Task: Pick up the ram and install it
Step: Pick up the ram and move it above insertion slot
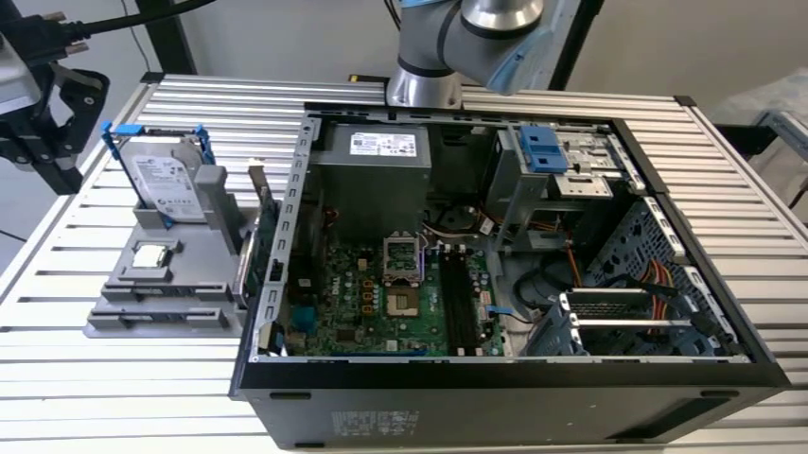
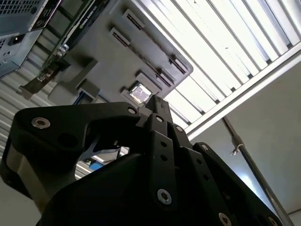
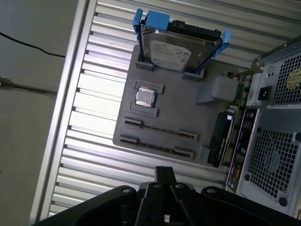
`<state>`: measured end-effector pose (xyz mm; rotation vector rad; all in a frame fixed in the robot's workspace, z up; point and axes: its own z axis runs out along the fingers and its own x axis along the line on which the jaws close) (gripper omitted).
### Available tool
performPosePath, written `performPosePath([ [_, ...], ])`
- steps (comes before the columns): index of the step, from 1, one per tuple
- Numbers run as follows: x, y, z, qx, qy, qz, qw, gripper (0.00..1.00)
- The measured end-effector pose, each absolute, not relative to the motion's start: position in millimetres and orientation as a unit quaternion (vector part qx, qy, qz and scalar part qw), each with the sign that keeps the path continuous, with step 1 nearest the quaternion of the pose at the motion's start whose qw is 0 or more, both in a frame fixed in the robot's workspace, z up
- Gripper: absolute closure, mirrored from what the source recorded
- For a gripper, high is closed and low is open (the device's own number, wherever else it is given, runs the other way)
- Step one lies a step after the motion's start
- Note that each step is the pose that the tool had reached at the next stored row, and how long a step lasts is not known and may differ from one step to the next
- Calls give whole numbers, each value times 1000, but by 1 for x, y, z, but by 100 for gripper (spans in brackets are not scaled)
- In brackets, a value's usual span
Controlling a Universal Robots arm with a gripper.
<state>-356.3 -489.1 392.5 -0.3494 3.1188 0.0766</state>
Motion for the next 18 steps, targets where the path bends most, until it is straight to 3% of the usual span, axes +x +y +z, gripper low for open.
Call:
performPosePath([
  [18,-356,-489,393,-157,987,24,0,100],
])
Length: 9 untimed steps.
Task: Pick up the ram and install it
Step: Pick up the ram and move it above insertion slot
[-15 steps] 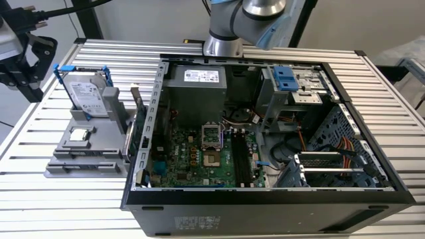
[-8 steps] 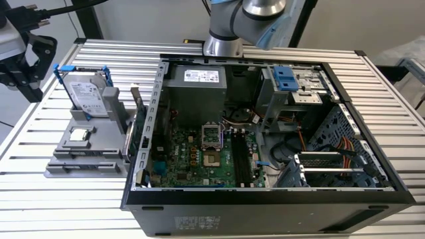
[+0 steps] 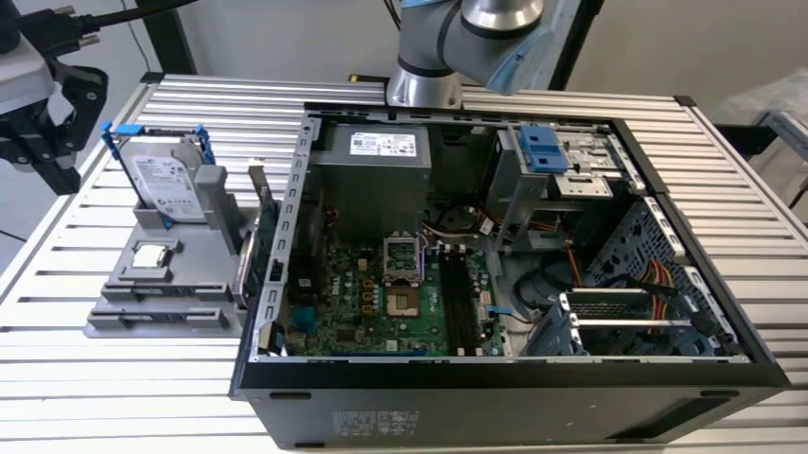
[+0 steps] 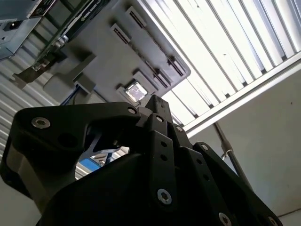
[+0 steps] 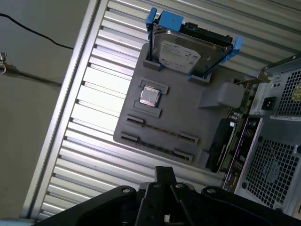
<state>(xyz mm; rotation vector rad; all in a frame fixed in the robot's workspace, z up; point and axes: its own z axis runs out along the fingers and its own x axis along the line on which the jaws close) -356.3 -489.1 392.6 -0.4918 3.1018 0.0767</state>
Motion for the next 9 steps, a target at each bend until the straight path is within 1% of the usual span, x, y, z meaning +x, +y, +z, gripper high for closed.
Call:
performPosePath([
  [9,-356,-489,393,-180,983,24,-1,100],
])
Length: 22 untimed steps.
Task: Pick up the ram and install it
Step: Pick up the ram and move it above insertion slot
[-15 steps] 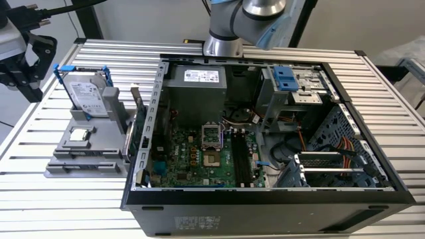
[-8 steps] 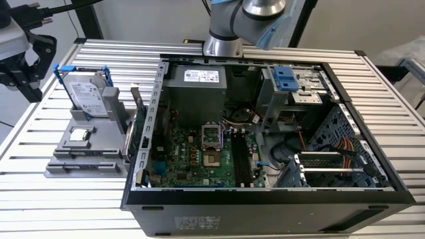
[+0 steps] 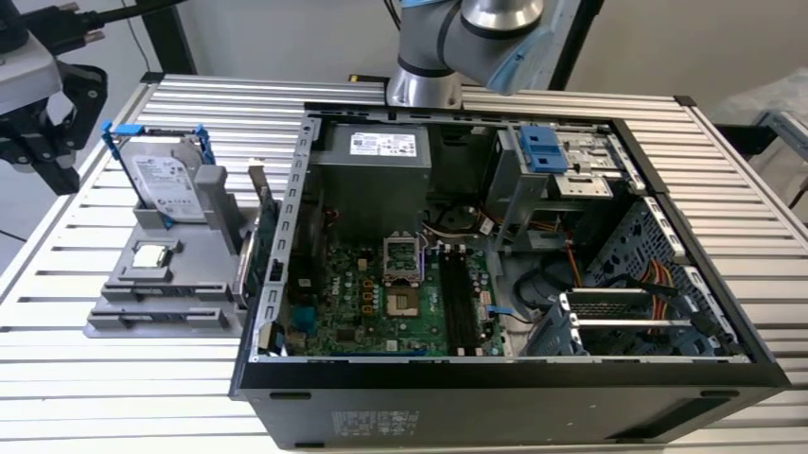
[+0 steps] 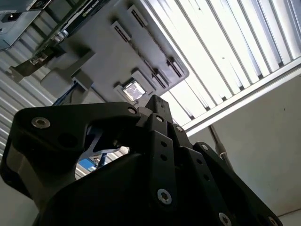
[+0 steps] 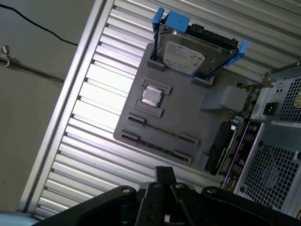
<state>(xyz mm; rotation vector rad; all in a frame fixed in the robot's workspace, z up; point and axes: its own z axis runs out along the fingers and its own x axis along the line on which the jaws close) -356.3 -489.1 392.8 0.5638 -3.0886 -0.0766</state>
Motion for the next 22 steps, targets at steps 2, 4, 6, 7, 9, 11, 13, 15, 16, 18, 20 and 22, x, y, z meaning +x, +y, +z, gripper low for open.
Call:
performPosePath([
  [2,-356,-489,393,185,-982,-24,1,100],
  [4,-356,-489,393,190,-981,-24,1,100],
  [6,-356,-489,393,195,-980,-24,1,100],
  [7,-356,-489,393,198,-980,-24,1,100],
  [9,-356,-489,393,203,-979,-24,1,100],
  [11,-356,-489,393,209,-978,-24,1,100],
  [13,-356,-489,393,214,-977,-24,1,100],
  [15,-356,-489,393,219,-975,-24,2,100],
  [16,-356,-489,393,221,-975,-24,2,100],
  [18,-356,-489,393,229,-973,-24,2,100],
  [20,-356,-489,393,234,-972,-24,2,100],
  [22,-356,-489,393,240,-970,-24,2,100],
])
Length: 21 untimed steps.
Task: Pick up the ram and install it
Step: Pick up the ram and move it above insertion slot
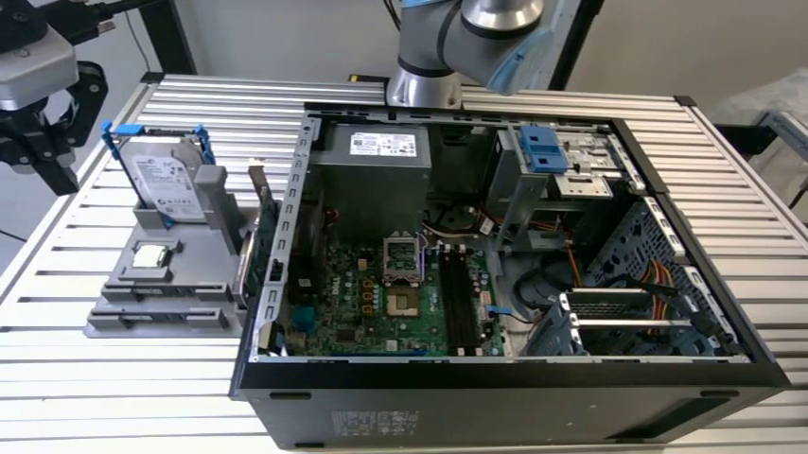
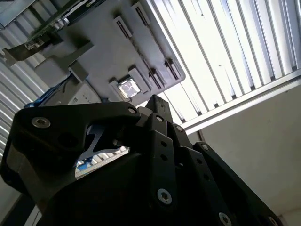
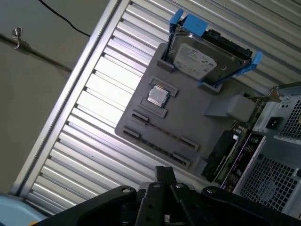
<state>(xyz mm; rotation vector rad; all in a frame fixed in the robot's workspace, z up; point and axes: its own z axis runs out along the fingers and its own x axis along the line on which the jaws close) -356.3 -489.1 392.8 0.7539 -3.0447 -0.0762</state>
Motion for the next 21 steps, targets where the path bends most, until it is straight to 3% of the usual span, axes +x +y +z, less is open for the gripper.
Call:
performPosePath([
  [21,-356,-489,393,317,-948,-24,4,100],
])
